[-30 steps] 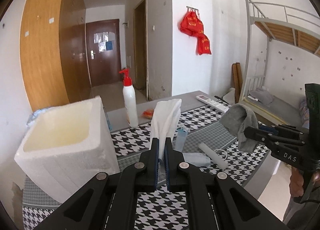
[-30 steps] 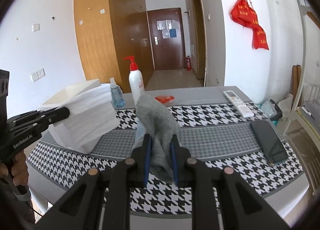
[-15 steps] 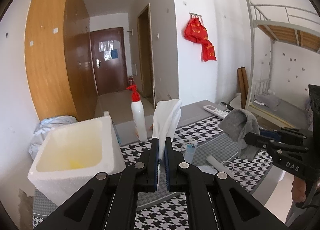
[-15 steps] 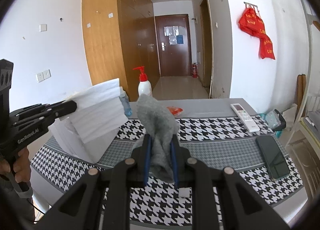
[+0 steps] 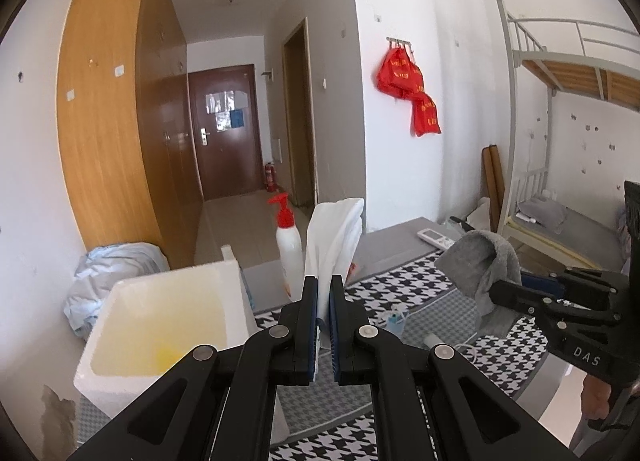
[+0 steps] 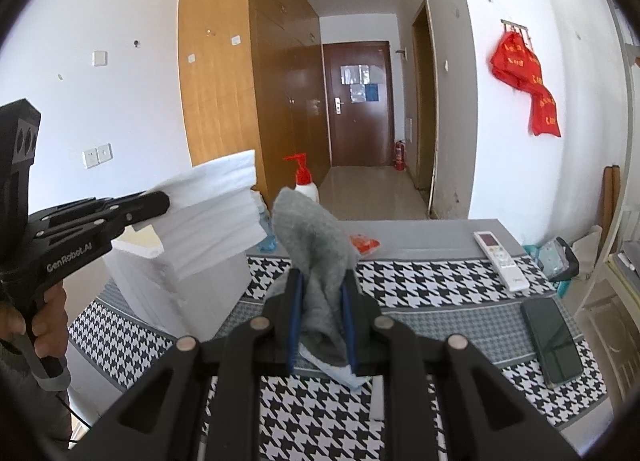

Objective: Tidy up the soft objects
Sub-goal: 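Carry the white cloth and grey sock with both tools to the white foam box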

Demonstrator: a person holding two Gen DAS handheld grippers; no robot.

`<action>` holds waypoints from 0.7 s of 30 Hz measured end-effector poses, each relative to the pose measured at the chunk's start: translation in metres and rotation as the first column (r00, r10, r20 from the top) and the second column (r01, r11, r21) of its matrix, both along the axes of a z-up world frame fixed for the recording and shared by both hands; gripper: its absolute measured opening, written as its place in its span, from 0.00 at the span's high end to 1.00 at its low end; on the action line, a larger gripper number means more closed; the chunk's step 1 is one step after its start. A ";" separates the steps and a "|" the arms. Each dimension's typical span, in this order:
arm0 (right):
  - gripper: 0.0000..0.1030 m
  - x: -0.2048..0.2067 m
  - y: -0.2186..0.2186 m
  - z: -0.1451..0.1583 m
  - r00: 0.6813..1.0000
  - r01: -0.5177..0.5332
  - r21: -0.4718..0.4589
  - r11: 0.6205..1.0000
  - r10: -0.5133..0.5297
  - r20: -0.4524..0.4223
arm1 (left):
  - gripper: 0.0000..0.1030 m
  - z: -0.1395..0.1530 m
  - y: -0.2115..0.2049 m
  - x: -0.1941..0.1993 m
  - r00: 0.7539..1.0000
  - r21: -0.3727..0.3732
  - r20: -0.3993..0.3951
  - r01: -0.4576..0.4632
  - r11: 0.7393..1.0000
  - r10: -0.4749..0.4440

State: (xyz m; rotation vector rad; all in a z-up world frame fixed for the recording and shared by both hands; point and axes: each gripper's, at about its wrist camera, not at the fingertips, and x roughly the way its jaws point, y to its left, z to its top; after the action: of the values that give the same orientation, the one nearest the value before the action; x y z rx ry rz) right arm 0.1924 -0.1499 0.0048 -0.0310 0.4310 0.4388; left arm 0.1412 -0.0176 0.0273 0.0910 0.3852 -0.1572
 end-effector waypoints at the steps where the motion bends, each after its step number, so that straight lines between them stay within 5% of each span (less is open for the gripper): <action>1: 0.78 0.001 0.001 0.001 1.000 -0.003 0.001 1.000 0.003 0.002 | 0.95 0.002 0.001 0.000 1.000 -0.001 0.005 -0.004 1.000 0.004; 21: 0.78 0.002 0.031 0.014 0.995 -0.087 0.001 0.996 0.087 0.047 | 0.95 0.023 0.033 -0.005 0.992 -0.019 0.057 -0.108 0.994 0.109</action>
State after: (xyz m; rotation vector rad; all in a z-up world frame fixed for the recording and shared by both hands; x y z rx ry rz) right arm 0.1947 -0.1191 0.0188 -0.0570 0.3841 0.5237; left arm 0.1359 0.0153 0.0503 0.0584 0.3303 -0.0501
